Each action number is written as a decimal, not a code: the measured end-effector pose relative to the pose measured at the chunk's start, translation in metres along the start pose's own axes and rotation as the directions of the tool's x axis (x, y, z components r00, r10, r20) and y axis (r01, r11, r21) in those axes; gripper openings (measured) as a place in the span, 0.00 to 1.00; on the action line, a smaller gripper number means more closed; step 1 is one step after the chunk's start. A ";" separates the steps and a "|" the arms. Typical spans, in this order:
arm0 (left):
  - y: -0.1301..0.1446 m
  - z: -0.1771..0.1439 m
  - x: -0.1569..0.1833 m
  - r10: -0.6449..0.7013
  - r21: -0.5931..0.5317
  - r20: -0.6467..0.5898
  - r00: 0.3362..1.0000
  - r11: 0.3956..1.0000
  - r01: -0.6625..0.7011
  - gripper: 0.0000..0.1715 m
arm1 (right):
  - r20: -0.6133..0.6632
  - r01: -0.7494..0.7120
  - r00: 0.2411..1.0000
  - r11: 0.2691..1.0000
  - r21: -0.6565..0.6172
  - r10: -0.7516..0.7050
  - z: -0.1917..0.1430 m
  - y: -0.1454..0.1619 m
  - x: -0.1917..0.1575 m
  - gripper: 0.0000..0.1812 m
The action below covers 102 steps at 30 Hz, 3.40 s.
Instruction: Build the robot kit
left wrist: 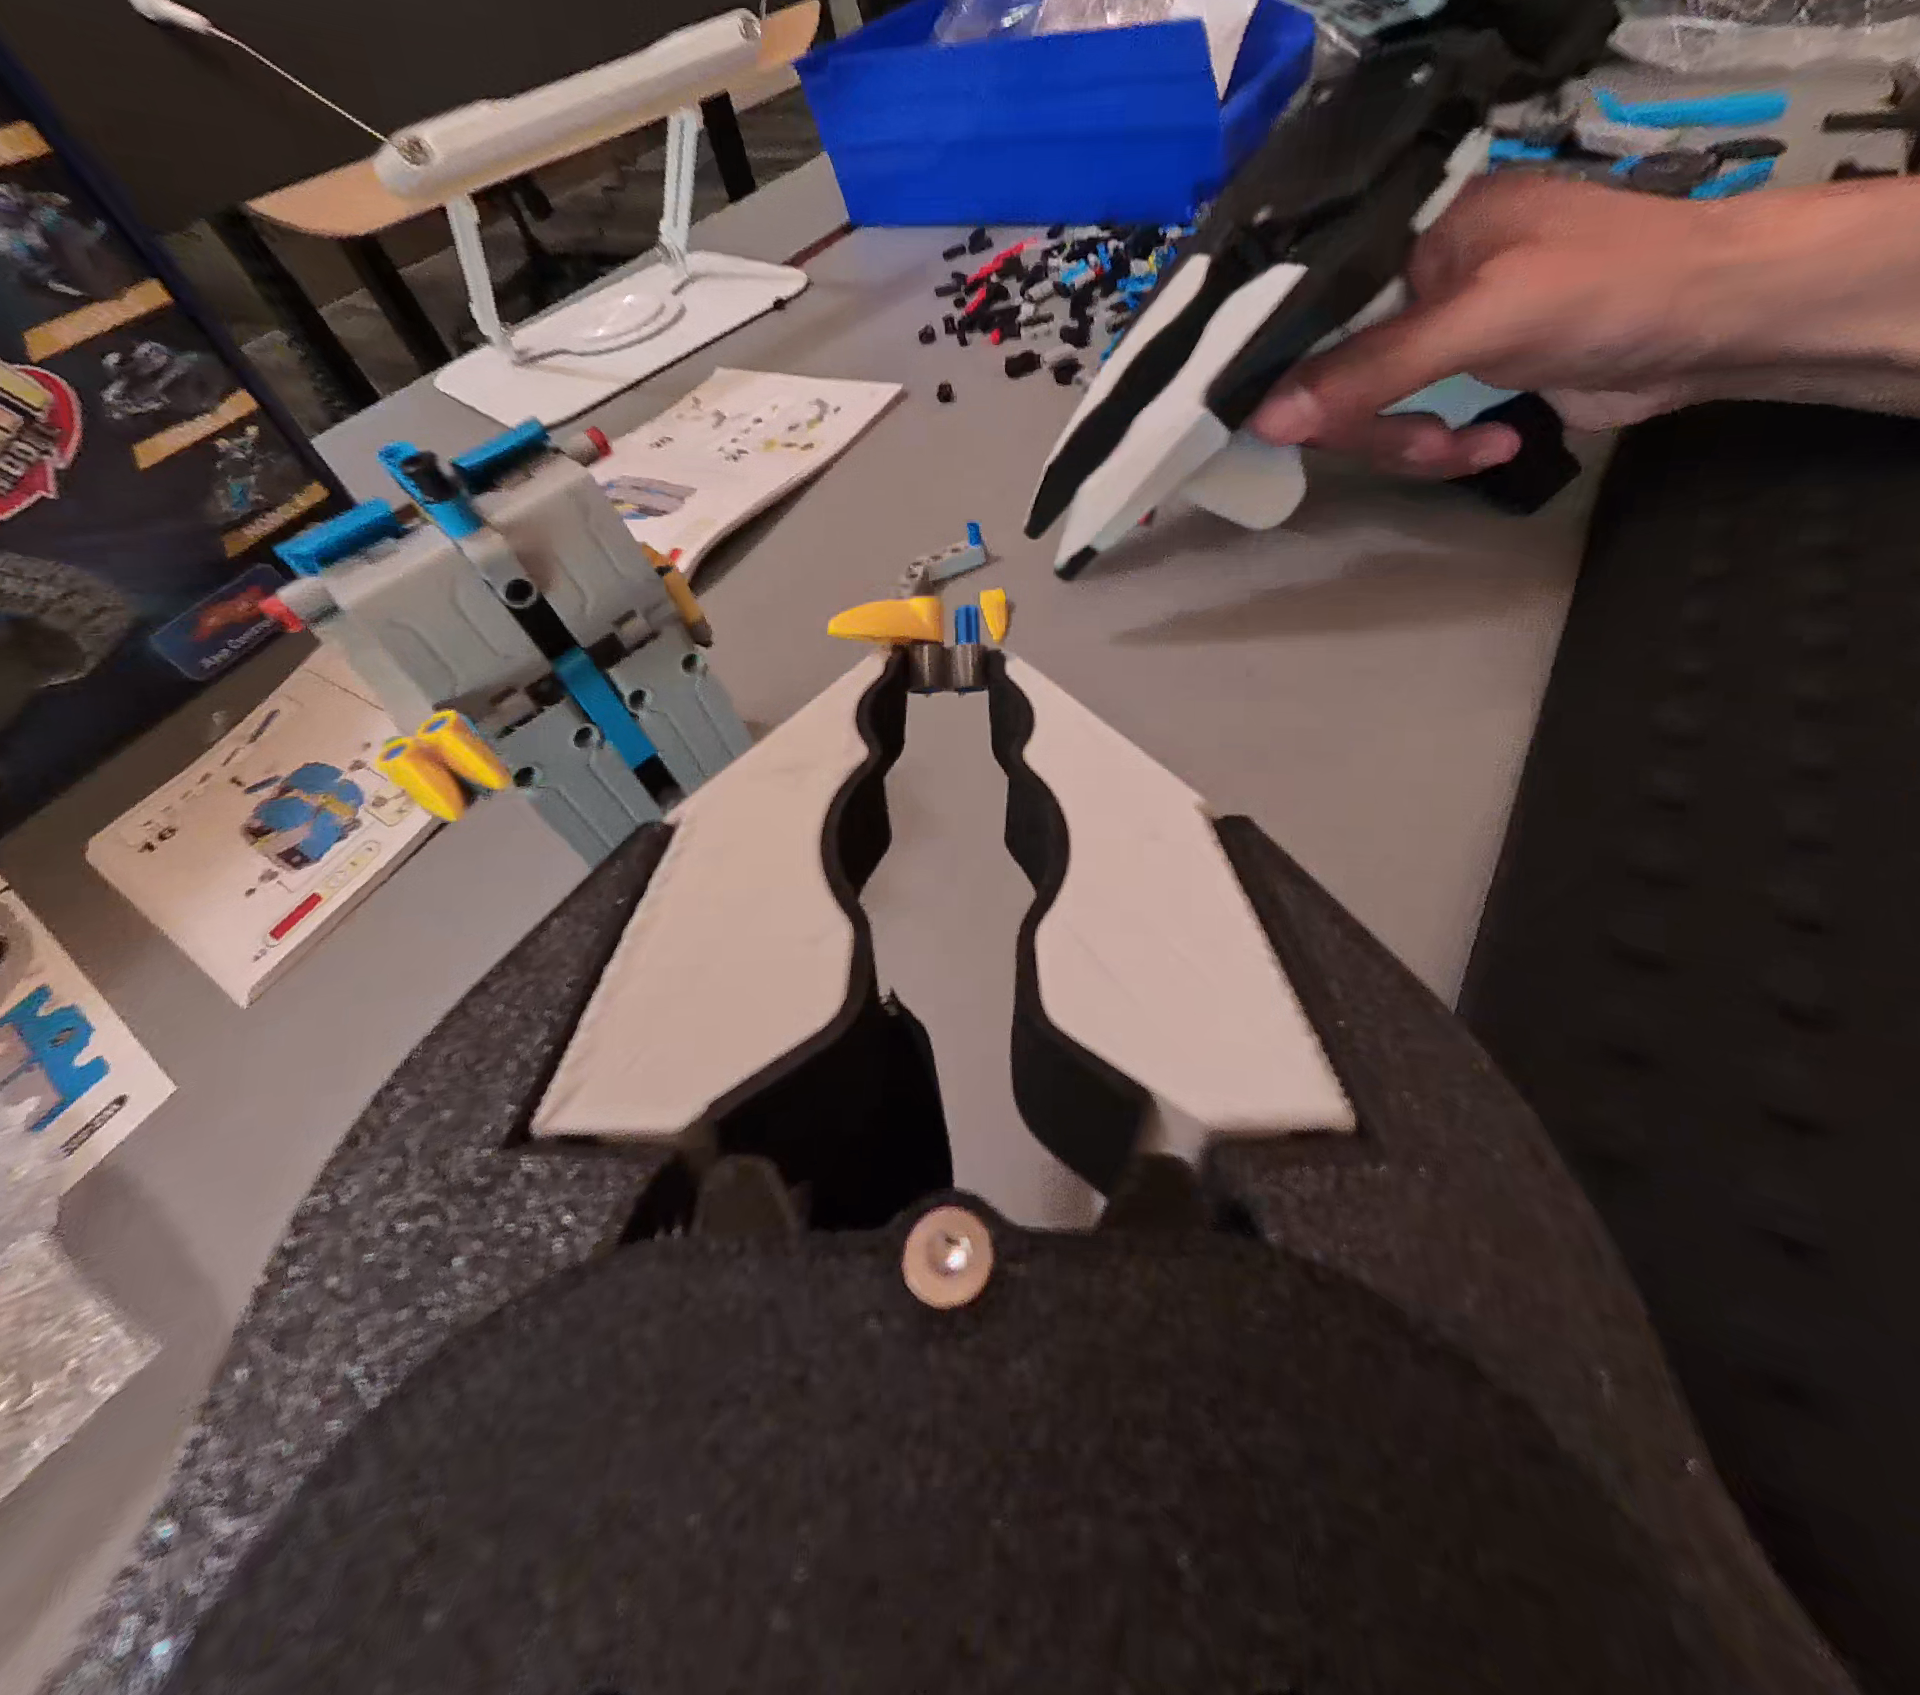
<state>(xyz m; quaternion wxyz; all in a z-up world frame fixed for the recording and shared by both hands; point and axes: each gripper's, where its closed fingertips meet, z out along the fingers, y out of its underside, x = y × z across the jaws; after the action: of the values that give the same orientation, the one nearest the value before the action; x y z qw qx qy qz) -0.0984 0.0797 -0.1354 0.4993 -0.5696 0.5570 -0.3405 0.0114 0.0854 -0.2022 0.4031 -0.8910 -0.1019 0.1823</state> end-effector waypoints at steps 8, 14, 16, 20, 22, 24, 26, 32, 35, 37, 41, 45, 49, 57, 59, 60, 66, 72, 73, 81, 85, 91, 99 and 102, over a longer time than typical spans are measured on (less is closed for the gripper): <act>0.003 0.006 0.010 0.030 0.002 -0.046 0.998 1.000 -0.030 0.09 | -0.056 -0.001 0.998 0.998 -0.058 -0.002 0.022 0.001 0.009 0.15; 0.001 0.007 0.016 0.081 0.014 -0.060 0.995 0.997 -0.080 0.09 | -0.081 0.076 0.993 0.995 -0.071 -0.082 0.024 0.002 0.011 0.07; 0.002 0.007 0.018 0.112 0.010 -0.055 0.992 0.994 -0.112 0.09 | -0.065 0.085 0.994 0.994 -0.073 -0.090 0.026 0.002 0.010 0.07; 0.004 0.008 0.019 0.132 -0.001 -0.050 0.990 0.991 -0.133 0.09 | -0.004 0.115 0.993 0.990 -0.086 -0.116 0.031 0.001 0.000 0.05; 0.004 0.008 0.016 0.140 -0.001 -0.037 0.989 0.990 -0.140 0.09 | 0.003 0.179 0.984 0.981 -0.082 -0.179 0.030 -0.001 -0.006 0.04; 0.006 0.007 0.012 0.164 -0.010 -0.014 0.986 0.986 -0.165 0.09 | 0.051 0.255 0.966 0.967 -0.023 -0.254 0.022 -0.009 -0.024 0.04; 0.007 0.005 0.008 0.221 -0.013 0.022 0.975 0.975 -0.221 0.09 | 0.145 0.334 0.931 0.942 0.032 -0.335 0.007 -0.014 -0.053 0.04; -0.001 0.001 0.030 0.554 0.010 0.079 0.829 0.831 -0.557 0.09 | 0.153 0.615 0.776 0.788 0.033 -0.612 -0.032 -0.014 -0.106 0.04; 0.001 0.006 0.042 0.543 -0.010 0.046 0.839 0.840 -0.543 0.09 | -0.010 0.789 0.613 0.613 -0.045 -0.790 -0.039 -0.014 -0.107 0.04; 0.001 0.008 0.044 0.535 -0.018 0.044 0.844 0.845 -0.535 0.09 | -0.071 0.840 0.524 0.529 -0.119 -0.849 -0.039 -0.009 -0.105 0.04; 0.000 0.010 0.050 0.570 -0.016 0.045 0.821 0.822 -0.569 0.09 | -0.077 0.862 0.491 0.496 -0.101 -0.868 -0.036 -0.005 -0.111 0.04; 0.005 0.011 0.054 0.631 -0.038 0.044 0.775 0.776 -0.630 0.09 | -0.040 0.848 0.518 0.519 -0.108 -0.854 -0.033 -0.001 -0.110 0.04; 0.008 0.014 0.054 0.657 -0.061 0.048 0.753 0.754 -0.654 0.09 | -0.028 0.838 0.531 0.530 -0.130 -0.847 -0.030 0.001 -0.109 0.04; 0.009 0.015 0.056 0.753 -0.101 0.081 0.653 0.658 -0.746 0.09 | 0.157 0.650 0.753 0.759 -0.030 -0.639 -0.032 0.004 -0.113 0.04; 0.011 0.016 0.059 0.775 -0.113 0.081 0.626 0.631 -0.767 0.08 | 0.223 0.586 0.792 0.810 -0.017 -0.568 -0.032 0.009 -0.112 0.04; 0.011 0.017 0.059 0.786 -0.117 0.085 0.612 0.618 -0.777 0.08 | 0.255 0.549 0.809 0.836 -0.004 -0.530 -0.032 0.009 -0.112 0.04; 0.006 0.015 0.066 0.851 -0.110 0.113 0.513 0.524 -0.845 0.08 | 0.547 0.212 0.819 0.977 -0.005 -0.175 -0.039 0.013 -0.118 0.03; 0.020 0.023 0.077 0.927 -0.151 0.062 0.370 0.375 -0.915 0.08 | 0.528 0.274 0.830 0.955 -0.113 -0.176 -0.035 0.033 -0.111 0.03; 0.020 0.023 0.077 0.923 -0.155 0.064 0.380 0.385 -0.910 0.08 | 0.517 0.282 0.836 0.953 -0.113 -0.186 -0.035 0.031 -0.111 0.03; 0.029 0.028 0.069 0.900 -0.186 0.030 0.435 0.432 -0.882 0.09 | 0.533 0.185 0.839 0.978 -0.093 -0.108 -0.027 0.028 -0.102 0.03; 0.038 0.029 0.064 0.889 -0.206 -0.005 0.458 0.447 -0.870 0.09 | 0.406 0.367 0.878 0.901 -0.232 -0.253 -0.017 0.055 -0.080 0.04; 0.042 0.030 0.066 0.867 -0.196 -0.037 0.496 0.481 -0.855 0.09 | 0.392 0.430 0.858 0.880 -0.199 -0.331 -0.008 0.057 -0.082 0.06; 0.045 0.026 0.059 0.846 -0.210 -0.034 0.533 0.515 -0.831 0.09 | 0.287 0.533 0.829 0.834 -0.145 -0.480 -0.019 0.061 -0.082 0.11; 0.045 0.026 0.058 0.846 -0.210 -0.035 0.532 0.514 -0.832 0.09 | 0.272 0.538 0.828 0.832 -0.133 -0.491 -0.014 0.063 -0.081 0.11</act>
<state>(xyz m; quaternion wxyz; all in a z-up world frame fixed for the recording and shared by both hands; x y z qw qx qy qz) -0.0787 0.0332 -0.1949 0.5609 -0.2891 0.7755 0.0216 -0.0551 0.0082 -0.2213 0.3294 -0.8398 -0.4026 0.1551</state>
